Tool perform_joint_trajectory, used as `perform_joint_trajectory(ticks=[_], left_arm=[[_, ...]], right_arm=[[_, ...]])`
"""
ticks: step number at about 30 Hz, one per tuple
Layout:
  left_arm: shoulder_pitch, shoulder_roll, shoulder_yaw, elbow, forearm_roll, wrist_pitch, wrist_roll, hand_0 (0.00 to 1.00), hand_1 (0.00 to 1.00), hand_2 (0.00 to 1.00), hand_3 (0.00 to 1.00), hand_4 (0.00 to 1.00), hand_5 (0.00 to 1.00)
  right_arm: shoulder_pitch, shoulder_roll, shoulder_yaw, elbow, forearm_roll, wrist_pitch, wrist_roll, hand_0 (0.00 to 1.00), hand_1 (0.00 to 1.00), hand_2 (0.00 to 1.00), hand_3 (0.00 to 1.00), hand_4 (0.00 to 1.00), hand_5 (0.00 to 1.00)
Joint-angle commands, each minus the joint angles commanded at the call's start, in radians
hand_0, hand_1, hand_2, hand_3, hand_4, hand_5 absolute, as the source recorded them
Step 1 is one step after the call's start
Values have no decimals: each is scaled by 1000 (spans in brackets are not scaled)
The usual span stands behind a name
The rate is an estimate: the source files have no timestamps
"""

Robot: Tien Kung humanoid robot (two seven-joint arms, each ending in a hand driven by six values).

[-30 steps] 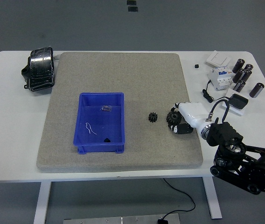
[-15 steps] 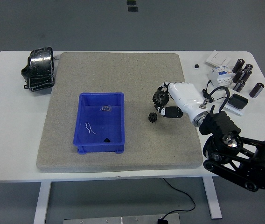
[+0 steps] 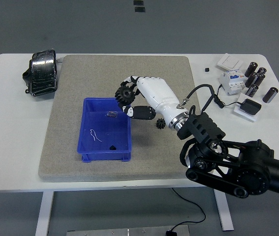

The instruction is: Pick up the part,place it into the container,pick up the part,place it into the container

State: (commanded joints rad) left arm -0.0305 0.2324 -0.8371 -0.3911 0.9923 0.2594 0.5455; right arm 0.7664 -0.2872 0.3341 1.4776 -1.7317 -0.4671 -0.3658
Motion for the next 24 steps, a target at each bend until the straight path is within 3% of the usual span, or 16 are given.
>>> perform_joint_trajectory(ticks=[8,10,21,22,24], left_arm=[[-3,0,0,2,1,-2,-1,661,644,622,576,682,661],[-4,0,-1,3,4,-3,-2,661,645,622,575,683,661],[-9,2,-3,5,9,-6,-3,660,645,621,576,683,660],[-9,2,-3,5,9,-6,-2,661,645,606,573,683,654],[-10,2,-4,6,9,-7,-2,661,645,606,573,683,654]], right_arm=[[15,33,-65,-16,179,47,54,424,564,548,594,530,2],[21,40,-83,-25,179,63,52,477,615,595,623,537,2],[38,55,-121,-55,74,91,12,487,622,611,643,556,2],[38,55,-122,-55,70,90,9,470,627,631,675,433,206],[38,55,-122,-54,65,89,5,470,627,631,675,433,206]])
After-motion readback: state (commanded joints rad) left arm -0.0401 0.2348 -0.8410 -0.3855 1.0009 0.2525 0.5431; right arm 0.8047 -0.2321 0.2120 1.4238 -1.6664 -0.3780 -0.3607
